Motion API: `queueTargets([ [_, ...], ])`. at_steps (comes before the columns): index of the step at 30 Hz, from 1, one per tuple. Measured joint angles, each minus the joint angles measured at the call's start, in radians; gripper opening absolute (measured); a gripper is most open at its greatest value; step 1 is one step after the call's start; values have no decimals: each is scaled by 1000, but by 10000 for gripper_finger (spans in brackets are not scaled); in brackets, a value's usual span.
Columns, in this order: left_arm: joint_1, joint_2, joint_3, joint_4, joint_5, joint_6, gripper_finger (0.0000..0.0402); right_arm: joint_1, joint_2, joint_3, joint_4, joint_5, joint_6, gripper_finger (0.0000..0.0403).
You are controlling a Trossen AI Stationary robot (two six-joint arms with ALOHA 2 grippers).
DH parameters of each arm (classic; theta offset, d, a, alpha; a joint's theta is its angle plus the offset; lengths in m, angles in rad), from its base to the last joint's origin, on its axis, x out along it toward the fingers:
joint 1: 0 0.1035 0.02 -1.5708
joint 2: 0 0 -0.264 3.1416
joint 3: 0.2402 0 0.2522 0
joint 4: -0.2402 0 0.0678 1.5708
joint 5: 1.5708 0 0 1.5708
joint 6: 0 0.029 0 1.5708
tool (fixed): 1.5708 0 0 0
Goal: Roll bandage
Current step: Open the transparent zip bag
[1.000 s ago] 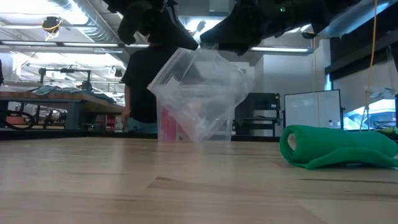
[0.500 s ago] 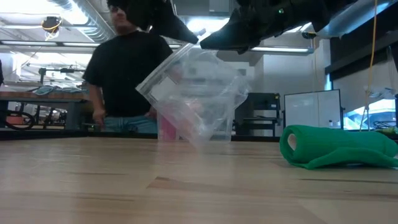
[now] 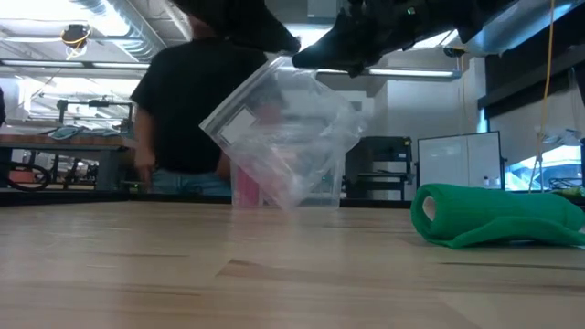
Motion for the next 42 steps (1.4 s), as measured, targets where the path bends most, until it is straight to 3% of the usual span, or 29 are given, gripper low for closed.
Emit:
queueTargets([
  [4,20,0,0,16,94,-23,127,0,0,0,0,-2,0,2],
  [21,29,1,-1,-9,97,-21,19,0,0,0,0,-3,-5,2],
  [42,30,-1,1,-84,94,-16,28,0,-34,-2,-11,-37,-51,1],
])
